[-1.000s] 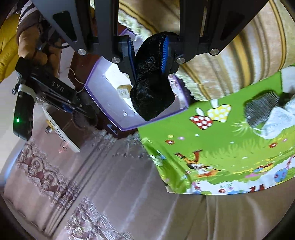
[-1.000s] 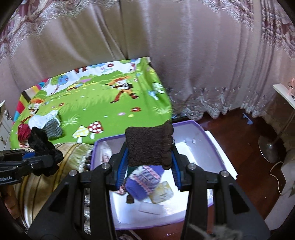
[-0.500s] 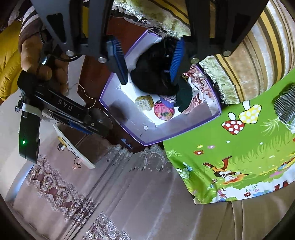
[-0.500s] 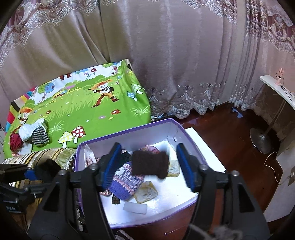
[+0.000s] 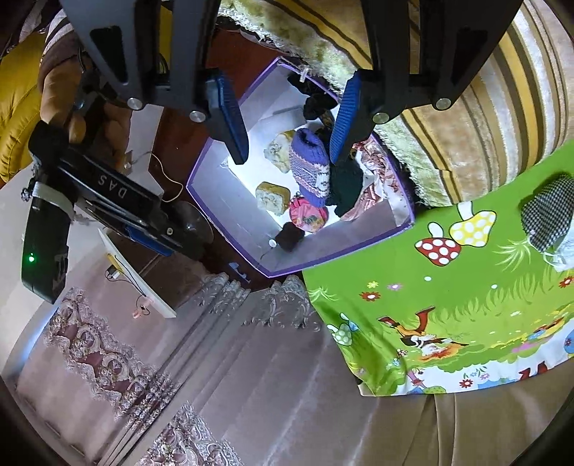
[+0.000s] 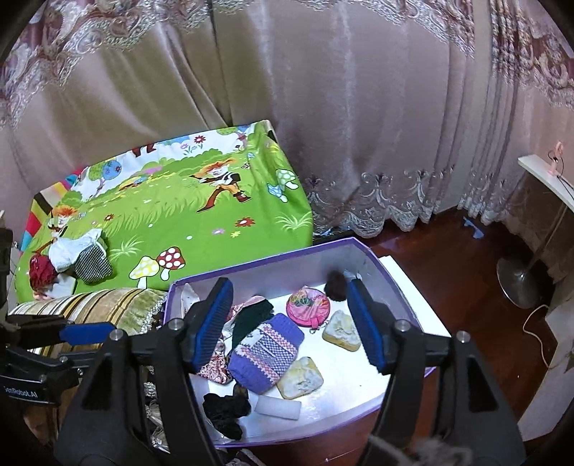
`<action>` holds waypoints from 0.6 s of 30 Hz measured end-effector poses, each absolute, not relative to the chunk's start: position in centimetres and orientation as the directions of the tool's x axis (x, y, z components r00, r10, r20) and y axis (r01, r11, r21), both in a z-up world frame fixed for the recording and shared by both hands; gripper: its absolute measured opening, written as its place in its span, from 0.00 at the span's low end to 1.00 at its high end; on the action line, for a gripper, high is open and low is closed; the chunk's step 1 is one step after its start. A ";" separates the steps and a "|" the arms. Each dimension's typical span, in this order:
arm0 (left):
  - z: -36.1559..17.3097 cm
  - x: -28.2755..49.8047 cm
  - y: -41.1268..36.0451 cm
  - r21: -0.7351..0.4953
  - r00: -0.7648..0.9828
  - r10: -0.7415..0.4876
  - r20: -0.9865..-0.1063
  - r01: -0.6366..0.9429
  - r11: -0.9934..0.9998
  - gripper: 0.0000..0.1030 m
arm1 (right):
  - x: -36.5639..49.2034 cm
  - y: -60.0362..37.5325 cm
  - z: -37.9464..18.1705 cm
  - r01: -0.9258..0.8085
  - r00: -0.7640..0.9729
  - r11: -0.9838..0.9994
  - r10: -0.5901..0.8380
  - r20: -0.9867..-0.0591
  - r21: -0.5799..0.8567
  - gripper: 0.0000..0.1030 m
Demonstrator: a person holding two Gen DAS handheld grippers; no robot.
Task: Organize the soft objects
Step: 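Move both open tools back toward the pile of soft items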
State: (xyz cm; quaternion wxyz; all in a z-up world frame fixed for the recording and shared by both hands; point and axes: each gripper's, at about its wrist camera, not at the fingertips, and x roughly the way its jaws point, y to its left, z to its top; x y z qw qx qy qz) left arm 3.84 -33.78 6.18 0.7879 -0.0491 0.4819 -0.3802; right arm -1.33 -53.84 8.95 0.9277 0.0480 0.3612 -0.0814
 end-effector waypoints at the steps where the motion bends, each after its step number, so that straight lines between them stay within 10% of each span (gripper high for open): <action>1: 6.2 3.9 -33.7 -0.442 0.251 -0.645 -0.722 0.549 0.709 0.47 | -1.3 -53.6 8.9 0.179 0.727 0.983 -0.110 -0.678 0.032 0.67; 18: 6.8 6.3 -23.6 -0.518 0.411 -0.620 -0.668 0.341 0.785 0.47 | 0.6 -48.4 9.1 0.047 0.707 0.999 -0.018 -0.707 0.022 0.67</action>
